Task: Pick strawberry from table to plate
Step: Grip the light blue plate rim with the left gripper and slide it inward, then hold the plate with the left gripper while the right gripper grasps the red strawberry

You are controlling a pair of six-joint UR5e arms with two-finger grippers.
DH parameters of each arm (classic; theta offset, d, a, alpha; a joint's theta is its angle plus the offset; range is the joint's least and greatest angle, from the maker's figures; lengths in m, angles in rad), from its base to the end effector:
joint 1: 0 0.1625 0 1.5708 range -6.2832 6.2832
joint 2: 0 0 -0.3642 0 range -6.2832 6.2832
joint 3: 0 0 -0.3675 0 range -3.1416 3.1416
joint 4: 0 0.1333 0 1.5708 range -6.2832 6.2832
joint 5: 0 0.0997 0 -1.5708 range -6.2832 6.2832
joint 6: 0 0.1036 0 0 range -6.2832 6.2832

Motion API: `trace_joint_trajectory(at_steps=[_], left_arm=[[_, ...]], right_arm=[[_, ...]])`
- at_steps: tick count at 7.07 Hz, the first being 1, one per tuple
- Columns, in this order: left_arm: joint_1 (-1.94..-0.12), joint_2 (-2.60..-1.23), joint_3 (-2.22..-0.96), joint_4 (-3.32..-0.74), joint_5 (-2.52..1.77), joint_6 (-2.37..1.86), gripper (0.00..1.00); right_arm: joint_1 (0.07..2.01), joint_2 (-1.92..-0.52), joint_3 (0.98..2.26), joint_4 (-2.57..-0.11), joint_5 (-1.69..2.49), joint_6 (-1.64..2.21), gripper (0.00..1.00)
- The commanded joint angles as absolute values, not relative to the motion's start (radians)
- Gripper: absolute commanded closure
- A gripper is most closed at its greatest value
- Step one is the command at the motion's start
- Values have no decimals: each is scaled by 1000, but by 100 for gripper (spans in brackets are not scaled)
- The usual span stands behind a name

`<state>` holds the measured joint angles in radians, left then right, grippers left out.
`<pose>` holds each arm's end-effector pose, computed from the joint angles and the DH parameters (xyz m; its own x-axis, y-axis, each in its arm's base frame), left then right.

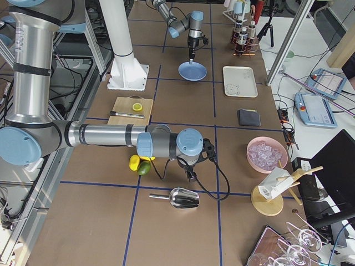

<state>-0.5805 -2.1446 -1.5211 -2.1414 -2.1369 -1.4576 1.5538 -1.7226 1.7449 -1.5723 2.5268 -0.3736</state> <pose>0.4919 -0.4156 0.2359 0.3880 -0.1405 -0.9109 0.0206 0.9894 -0.1438 0.0416 -0.4140 0.5720 0.5305 -0.3898 0.7528 0.2262 0.9209 0.3174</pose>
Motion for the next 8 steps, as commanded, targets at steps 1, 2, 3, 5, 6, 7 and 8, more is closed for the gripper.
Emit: trace_joint_trajectory(at_steps=[1,2,3,5,6,7,8], left_arm=[[-525,-2167,-1508,-2137,-2080,-1465,100],[-522,-2171,-1511,-2135,-2080,-1466,100],[-522,-2161,-1509,-2135,-2079,-1466,100],[-526,-2134,-1514,-2135,-2079,-1465,100],[-526,-2126,-1517,-2135,-2079,-1465,100],[-526,-2126,-1517,-2141,-2080,-1465,50],[-526,-2129,-1523,-2143,-2080,-1466,38]], right_arm=[[1549,-1723,1743,-1572,2592,-371,0],[1548,-1723,1741,-1572,2612,-371,0],[1530,-1723,1741,-1572,2614,-373,0],[1453,-1723,1744,-1507,2612,-184,0],[1427,-1726,1743,-1411,2611,-47,0],[1380,-1735,1743,-1325,2609,71,0],[1314,-1741,1743,-1233,2593,213,0]])
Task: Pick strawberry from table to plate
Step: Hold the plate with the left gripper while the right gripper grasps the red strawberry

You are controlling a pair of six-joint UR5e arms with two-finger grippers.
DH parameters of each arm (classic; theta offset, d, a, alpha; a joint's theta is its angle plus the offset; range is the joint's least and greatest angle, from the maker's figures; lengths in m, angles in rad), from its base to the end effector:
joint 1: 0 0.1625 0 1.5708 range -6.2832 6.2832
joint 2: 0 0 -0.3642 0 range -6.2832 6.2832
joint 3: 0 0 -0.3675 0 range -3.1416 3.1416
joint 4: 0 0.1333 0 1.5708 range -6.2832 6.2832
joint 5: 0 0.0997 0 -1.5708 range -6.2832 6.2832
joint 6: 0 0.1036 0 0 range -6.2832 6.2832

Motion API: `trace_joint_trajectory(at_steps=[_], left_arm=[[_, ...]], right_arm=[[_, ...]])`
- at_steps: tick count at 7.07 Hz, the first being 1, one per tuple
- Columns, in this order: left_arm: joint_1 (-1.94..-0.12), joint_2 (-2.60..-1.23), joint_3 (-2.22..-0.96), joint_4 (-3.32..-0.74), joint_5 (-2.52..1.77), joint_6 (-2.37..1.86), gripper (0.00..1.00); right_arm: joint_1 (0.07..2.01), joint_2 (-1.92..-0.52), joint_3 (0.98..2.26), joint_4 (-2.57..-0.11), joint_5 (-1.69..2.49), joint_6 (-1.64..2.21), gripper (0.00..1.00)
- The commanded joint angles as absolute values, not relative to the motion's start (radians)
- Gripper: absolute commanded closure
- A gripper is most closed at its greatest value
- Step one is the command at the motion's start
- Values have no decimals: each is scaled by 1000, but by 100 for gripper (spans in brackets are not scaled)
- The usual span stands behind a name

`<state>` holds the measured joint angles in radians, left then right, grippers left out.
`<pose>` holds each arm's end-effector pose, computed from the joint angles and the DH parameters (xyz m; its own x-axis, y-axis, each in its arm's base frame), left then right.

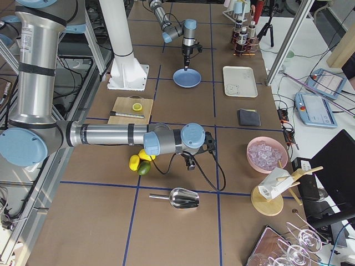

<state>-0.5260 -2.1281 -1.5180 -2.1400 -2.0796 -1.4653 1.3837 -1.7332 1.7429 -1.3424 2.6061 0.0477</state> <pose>0.5131 -0.3937 0.2495 0.4173 -0.1359 -0.8985 0.0244 0.9901 -0.1384 -0.0343 -0.4189 0.5462 0.4717 -0.2484 0.8460 0.1585 0.9678 0.1957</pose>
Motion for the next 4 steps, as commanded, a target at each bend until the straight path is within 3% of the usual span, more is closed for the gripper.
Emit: trace_joint_trajectory(at_steps=[1,4], left_arm=[[-528,-2129,-1531,-2144,-2082,-1468,36],[-531,-2126,-1574,-2145,-2080,-1492,34]], right_arm=[[1231,-1744,1743,-1132,2513,373,0],[971,-1764,1732,-968,2257,662,0]])
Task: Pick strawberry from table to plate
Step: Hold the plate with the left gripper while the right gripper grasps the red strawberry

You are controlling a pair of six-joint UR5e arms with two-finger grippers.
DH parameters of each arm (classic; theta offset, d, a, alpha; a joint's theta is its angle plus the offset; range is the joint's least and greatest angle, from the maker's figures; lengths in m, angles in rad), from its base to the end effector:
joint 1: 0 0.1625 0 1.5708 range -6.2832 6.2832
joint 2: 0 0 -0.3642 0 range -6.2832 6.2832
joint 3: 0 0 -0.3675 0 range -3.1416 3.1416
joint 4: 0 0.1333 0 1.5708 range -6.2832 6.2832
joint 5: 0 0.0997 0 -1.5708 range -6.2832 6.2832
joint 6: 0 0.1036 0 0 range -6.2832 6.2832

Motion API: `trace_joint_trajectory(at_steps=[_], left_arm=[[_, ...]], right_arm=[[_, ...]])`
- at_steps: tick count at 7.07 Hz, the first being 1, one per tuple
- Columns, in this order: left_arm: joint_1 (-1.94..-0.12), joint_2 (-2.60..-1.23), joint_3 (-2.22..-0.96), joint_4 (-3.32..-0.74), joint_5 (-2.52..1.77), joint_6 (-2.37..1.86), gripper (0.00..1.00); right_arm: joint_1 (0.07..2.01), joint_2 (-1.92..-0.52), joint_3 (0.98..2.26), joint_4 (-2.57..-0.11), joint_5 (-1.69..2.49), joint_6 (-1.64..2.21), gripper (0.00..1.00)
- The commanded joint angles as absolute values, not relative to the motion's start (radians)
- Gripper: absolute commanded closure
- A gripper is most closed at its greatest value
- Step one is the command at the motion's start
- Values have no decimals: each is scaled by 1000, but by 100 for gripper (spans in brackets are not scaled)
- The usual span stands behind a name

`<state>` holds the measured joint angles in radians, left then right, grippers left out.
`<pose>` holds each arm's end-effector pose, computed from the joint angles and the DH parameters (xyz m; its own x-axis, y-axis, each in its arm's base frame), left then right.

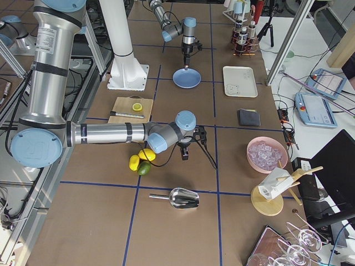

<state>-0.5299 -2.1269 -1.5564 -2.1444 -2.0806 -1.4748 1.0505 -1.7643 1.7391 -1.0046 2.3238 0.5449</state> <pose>0.5037 -0.3909 0.2326 0.3839 -0.1279 -0.9145 0.0264 0.9915 -0.1276 -0.1555 -0.3970 0.5426 0.6126 -0.1860 0.7682 0.1270 0.9825 0.1366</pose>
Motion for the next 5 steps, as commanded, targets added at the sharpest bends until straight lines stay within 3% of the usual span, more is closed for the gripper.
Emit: trace_joint_trajectory(at_steps=[1,3,5], left_arm=[[-531,-2125,-1574,-2145,-2080,-1494,34],[-531,-2123,-1574,-2143,-2079,-1494,34],[-531,-2123,-1574,-2145,-2079,-1494,27]], right_arm=[[953,-1763,1732,-966,2211,751,0],[931,-1756,1730,-966,2128,770,0],[885,-1732,1726,-968,2082,822,7]])
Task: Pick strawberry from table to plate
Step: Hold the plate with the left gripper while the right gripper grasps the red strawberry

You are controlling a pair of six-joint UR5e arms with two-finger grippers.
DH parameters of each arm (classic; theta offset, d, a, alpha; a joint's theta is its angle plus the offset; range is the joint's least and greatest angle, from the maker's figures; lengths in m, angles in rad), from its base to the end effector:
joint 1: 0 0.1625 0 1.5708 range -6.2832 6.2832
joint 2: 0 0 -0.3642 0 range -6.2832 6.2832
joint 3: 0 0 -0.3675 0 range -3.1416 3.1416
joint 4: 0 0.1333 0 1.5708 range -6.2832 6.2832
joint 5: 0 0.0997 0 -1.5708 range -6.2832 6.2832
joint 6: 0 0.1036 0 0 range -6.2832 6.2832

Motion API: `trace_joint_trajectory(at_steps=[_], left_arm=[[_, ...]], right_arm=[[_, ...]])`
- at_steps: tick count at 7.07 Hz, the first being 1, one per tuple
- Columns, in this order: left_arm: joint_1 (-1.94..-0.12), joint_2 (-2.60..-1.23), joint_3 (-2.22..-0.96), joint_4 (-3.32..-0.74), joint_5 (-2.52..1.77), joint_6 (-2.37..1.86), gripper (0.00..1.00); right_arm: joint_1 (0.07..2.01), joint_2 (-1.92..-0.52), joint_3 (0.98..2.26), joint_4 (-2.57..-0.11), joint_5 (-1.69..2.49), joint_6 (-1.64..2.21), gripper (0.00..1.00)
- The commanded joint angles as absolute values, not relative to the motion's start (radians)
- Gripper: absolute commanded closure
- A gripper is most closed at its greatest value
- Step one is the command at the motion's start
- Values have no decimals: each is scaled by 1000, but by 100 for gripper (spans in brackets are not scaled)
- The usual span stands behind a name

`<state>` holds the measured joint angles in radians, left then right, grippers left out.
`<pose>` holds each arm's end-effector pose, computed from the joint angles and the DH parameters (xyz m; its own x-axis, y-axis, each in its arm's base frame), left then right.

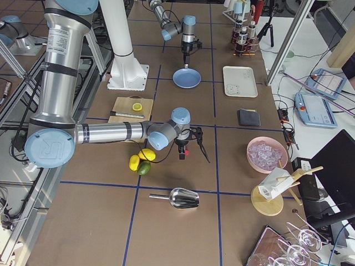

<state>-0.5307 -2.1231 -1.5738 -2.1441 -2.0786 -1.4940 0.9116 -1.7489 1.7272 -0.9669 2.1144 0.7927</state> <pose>0.4995 -0.3893 0.2274 0.3728 -0.1411 -0.9171 0.0347 0.9898 -0.1381 -0.2034 -0.3926 0.5482 0.7170 -0.0555 0.6949 0.0013 0.9969 0.0783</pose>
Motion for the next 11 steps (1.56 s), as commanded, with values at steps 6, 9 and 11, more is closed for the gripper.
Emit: trace_joint_trajectory(at_steps=[6,9,11], left_arm=[[-531,-2120,-1574,-2145,-2065,-1494,27],[-528,-2120,-1574,-2145,-2052,-1494,27],[-528,-2120,-1574,-2145,-2052,-1494,27]], right_arm=[[870,-1706,1703,-968,2028,825,19],[868,-1707,1692,-966,2025,822,56],[870,-1713,1698,-966,2022,821,100]])
